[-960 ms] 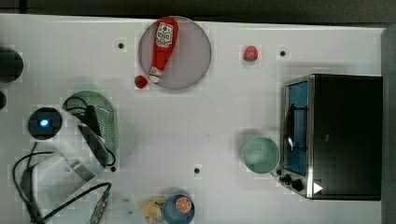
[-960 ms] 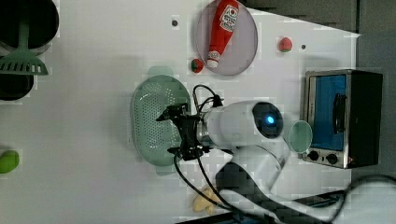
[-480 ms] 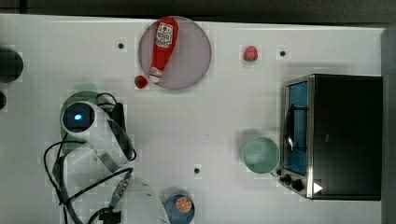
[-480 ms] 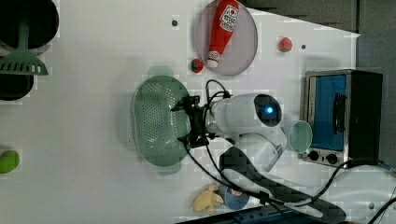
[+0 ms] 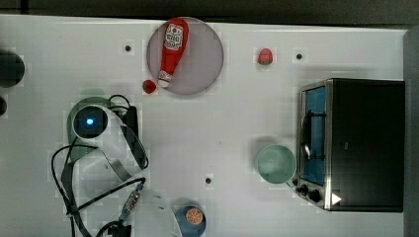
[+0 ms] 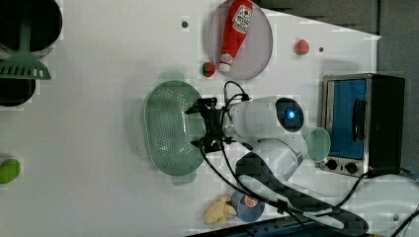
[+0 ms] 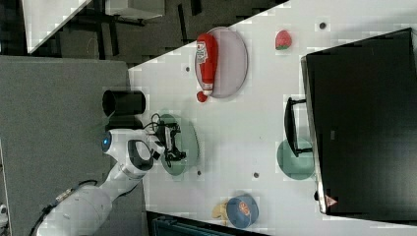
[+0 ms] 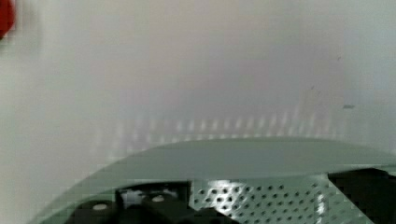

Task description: Drag strainer left to right.

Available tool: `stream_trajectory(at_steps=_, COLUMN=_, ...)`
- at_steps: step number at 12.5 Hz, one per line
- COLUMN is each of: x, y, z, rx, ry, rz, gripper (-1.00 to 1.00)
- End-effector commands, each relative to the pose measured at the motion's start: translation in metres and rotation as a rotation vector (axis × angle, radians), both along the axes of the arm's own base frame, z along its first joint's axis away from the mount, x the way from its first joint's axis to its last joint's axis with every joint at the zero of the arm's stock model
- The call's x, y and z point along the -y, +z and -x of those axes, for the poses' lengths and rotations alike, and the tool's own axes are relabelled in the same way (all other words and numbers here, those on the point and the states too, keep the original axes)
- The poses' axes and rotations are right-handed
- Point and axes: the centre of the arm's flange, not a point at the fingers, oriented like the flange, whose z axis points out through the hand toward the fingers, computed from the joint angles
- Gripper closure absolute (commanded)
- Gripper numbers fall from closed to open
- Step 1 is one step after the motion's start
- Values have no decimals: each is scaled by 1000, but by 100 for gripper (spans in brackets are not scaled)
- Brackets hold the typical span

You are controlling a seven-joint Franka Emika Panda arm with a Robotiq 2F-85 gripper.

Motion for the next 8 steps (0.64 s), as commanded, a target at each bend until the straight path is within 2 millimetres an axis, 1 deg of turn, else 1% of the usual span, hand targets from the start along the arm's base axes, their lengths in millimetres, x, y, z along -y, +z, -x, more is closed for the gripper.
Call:
stream_trajectory(at_steps=1, x=31, y=-1, z=7, rx=-15, ry=-53, rz=36, gripper=-100)
stream_trajectory(at_steps=3, x=51, y=-3, z=8, rx=-21, ry=-75, rz=53, gripper=-100)
stream_trajectory(at_steps=6, x=77, y=-5, z=3, rx=-13, ry=-108, rz=61, gripper=-100)
stream_trajectory(at_steps=8, x=95, y=-6, z=0, rx=-9, ry=-94, rz=62, gripper=-100)
